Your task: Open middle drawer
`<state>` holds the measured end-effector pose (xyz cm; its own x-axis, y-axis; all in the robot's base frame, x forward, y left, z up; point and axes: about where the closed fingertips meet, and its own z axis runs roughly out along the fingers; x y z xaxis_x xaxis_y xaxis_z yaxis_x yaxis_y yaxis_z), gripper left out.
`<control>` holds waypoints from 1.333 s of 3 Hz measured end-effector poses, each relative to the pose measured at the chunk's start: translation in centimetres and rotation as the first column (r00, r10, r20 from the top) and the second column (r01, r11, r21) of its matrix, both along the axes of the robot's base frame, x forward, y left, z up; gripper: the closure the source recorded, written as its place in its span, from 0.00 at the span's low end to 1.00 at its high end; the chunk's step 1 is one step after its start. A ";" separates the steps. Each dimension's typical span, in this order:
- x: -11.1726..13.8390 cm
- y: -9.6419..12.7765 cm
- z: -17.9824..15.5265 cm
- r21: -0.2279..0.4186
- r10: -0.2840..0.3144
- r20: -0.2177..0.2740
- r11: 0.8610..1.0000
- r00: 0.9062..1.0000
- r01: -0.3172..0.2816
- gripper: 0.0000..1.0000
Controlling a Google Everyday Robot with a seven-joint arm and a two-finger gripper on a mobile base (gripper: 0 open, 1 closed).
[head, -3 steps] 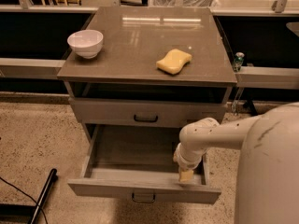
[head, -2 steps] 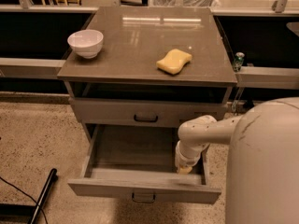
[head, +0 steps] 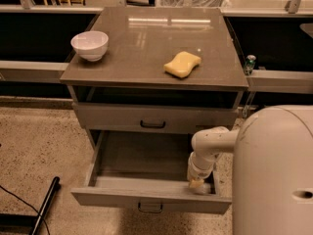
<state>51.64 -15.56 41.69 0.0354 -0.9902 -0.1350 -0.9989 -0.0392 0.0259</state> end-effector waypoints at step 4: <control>-2.1 0.9 -0.6 0.198 0.028 -0.053 0.980 0.998 -0.017 0.00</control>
Offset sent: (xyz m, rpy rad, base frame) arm -0.0233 0.0033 -0.0242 0.2062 0.0803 0.0241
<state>49.53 -14.66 41.07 0.0447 -0.9430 -0.3297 -0.9949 -0.0718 0.0704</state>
